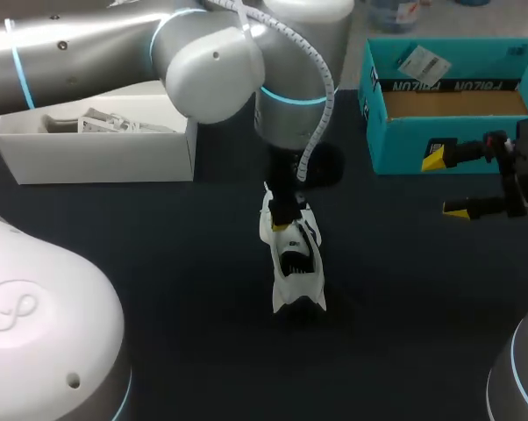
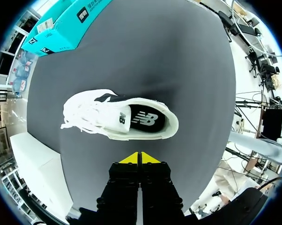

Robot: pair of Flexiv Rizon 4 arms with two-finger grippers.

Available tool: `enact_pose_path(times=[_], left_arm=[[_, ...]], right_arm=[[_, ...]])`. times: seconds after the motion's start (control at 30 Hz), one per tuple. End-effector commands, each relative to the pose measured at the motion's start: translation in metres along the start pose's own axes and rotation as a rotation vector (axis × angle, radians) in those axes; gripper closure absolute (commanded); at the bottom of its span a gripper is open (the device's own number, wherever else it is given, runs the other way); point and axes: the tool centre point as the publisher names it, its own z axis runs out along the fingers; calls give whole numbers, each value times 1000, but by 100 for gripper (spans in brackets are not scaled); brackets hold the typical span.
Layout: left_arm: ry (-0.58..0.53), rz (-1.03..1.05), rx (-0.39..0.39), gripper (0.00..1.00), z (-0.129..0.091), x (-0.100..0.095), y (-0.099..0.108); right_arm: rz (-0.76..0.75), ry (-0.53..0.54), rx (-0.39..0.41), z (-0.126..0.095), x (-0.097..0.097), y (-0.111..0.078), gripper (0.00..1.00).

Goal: Take the shoe out of the shoebox, open the shoe tongue, remove and reinsert the insole, then place the shoe into the shoebox

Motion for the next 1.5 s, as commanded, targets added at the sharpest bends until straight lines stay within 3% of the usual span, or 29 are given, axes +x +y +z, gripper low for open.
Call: enact_pose_path(times=[0.03,0.17,0.2,0.27,0.3,0.37,0.4,0.97,1.5], left_arm=[[-4,23,58,100,7,11,7],[-3,64,51,100,12,23,5],[-3,72,49,89,14,26,4],[-3,93,49,51,17,31,3],[-13,101,45,26,20,34,2],[-20,109,43,2,24,38,1],[-21,113,43,0,26,39,-1],[-64,237,63,0,60,63,-29],[-100,210,95,0,98,67,-44]], right_arm=[[2,-3,-1,1,0,-1,0],[2,-3,-1,1,0,-1,0],[2,-3,-1,1,0,-1,0],[2,-3,-1,1,0,-1,0],[2,-3,-1,1,0,-1,0],[2,-3,-1,1,0,-1,0],[2,-3,-1,1,0,-1,0],[2,-3,-1,1,0,-1,0],[2,-3,-1,1,0,-1,0]])
